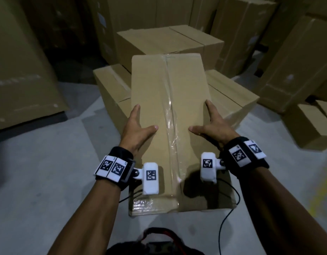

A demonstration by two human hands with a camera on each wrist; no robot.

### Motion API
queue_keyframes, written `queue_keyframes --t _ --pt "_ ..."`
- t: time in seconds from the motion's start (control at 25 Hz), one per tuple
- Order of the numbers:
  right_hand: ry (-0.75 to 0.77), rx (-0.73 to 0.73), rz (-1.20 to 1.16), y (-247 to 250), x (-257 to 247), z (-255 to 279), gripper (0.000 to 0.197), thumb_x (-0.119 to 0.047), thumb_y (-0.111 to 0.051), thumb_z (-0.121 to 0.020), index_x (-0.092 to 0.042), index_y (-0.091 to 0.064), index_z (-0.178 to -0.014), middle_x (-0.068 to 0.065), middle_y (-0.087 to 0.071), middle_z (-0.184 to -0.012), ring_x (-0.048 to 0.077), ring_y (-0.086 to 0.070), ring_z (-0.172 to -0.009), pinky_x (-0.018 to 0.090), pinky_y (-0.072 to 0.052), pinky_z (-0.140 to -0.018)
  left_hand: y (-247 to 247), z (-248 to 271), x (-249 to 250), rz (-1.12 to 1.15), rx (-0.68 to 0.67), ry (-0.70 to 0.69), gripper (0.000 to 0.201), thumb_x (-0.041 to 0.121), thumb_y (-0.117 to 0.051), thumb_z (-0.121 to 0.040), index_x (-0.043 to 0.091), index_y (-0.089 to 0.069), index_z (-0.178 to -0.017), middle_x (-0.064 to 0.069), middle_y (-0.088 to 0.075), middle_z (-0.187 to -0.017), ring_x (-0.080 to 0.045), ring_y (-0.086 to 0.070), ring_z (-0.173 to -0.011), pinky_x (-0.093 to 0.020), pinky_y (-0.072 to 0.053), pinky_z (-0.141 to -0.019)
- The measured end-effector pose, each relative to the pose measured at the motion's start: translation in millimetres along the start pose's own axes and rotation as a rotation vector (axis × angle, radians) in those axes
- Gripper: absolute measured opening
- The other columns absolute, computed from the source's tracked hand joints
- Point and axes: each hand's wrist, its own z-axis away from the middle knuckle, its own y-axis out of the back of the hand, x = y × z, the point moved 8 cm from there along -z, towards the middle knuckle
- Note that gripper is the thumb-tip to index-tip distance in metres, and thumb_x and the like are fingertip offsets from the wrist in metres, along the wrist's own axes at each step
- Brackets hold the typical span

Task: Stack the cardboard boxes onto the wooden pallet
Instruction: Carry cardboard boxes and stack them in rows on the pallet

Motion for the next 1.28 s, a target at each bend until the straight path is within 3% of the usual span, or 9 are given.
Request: queue_keyframes --t 0.08,0.24,0.36,0.44,0.56,0.64,0.84,1.08,1.28 --pt "0.017 -0.084 0.034 8.3 -5.5 -23.4 0.129 -0.035 -0.093 -0.05 -0.047 -0.017 -0.153 0.0 -0.039 -0.151 0.027 -0.043 -0.134 0.053 -0.042 -0.11 -7.2 -2.2 3.5 -0.011 0.094 0.038 0.089 0.016 -0.075 -0.085 0.034 -0.024 -0.156 0.005 -0.027 -0.161 -0.017 -0.025 -0.146 -0.037 -0.027 -0.119" --pt "0.043 -0.203 0.07 8.4 -13.6 -64.1 0.122 -0.025 -0.092 -0.065 -0.041 -0.014 -0.157 0.001 -0.033 -0.157 0.027 -0.038 -0.139 0.052 -0.037 -0.114 -7.6 -13.9 1.3 -0.052 0.218 0.117 0.083 0.021 -0.07 -0.088 0.041 -0.024 -0.154 0.005 -0.028 -0.16 -0.02 -0.029 -0.144 -0.041 -0.029 -0.118" --pt "0.05 -0.269 0.112 -8.6 -23.6 -97.5 0.131 -0.034 -0.095 -0.053 -0.041 -0.015 -0.156 0.001 -0.032 -0.159 0.027 -0.038 -0.14 0.049 -0.038 -0.114 -1.8 -30.3 -2.8 -0.039 0.266 0.152 0.082 0.018 -0.068 -0.09 0.039 -0.022 -0.155 0.003 -0.027 -0.16 -0.02 -0.029 -0.144 -0.04 -0.03 -0.118" --pt "0.061 -0.311 0.128 -23.8 -33.9 -121.4 0.133 -0.036 -0.095 -0.049 -0.039 -0.016 -0.157 -0.001 -0.028 -0.161 0.027 -0.034 -0.143 0.047 -0.037 -0.115 5.3 -46.2 -7.7 -0.006 0.287 0.171 0.082 0.016 -0.067 -0.092 0.038 -0.021 -0.156 0.003 -0.025 -0.161 -0.02 -0.028 -0.145 -0.036 -0.029 -0.117" --pt "0.066 -0.358 0.149 -48.1 -50.2 -163.5 0.119 -0.019 -0.092 -0.068 -0.035 -0.016 -0.158 0.0 -0.022 -0.164 0.026 -0.03 -0.145 0.047 -0.034 -0.117 18.2 -83.0 -16.7 0.048 0.311 0.195 0.081 0.012 -0.066 -0.093 0.034 -0.021 -0.157 0.003 -0.023 -0.162 -0.019 -0.026 -0.146 -0.026 -0.027 -0.108" --pt "0.042 -0.38 0.165 -65.0 -59.6 -191.3 0.116 -0.014 -0.09 -0.071 -0.035 -0.017 -0.158 0.002 -0.022 -0.164 0.028 -0.032 -0.143 0.047 -0.036 -0.116 28.8 -111.4 -23.8 0.076 0.327 0.223 0.081 0.01 -0.065 -0.094 0.033 -0.02 -0.157 0.003 -0.022 -0.163 -0.019 -0.025 -0.147 -0.023 -0.027 -0.102" --pt "0.002 -0.409 0.171 -103.2 -80.0 -257.0 0.115 -0.01 -0.088 -0.072 -0.033 -0.016 -0.159 0.006 -0.022 -0.164 0.028 -0.036 -0.141 0.043 -0.04 -0.113 53.1 -181.7 -30.1 0.09 0.321 0.262 0.082 0.006 -0.063 -0.093 0.028 -0.018 -0.158 0.003 -0.02 -0.163 -0.02 -0.024 -0.148 -0.029 -0.027 -0.113" --pt "-0.017 -0.439 0.214 -132.6 -101.7 -317.5 0.116 -0.014 -0.089 -0.071 -0.033 -0.015 -0.159 0.009 -0.022 -0.164 0.03 -0.034 -0.143 0.045 -0.037 -0.115 70.8 -244.6 -27.5 0.084 0.325 0.297 0.08 0.006 -0.062 -0.095 0.027 -0.017 -0.158 0.002 -0.019 -0.164 -0.022 -0.023 -0.148 -0.026 -0.028 -0.108" --pt "-0.013 -0.469 0.24 -140.0 -110.6 -364.8 0.111 -0.014 -0.086 -0.075 -0.031 -0.016 -0.159 0.008 -0.023 -0.163 0.029 -0.029 -0.146 0.041 -0.032 -0.116 72.5 -288.6 -28.1 0.047 0.365 0.309 0.08 0.007 -0.063 -0.094 0.025 -0.019 -0.158 0.0 -0.021 -0.163 -0.021 -0.024 -0.148 -0.029 -0.027 -0.114"
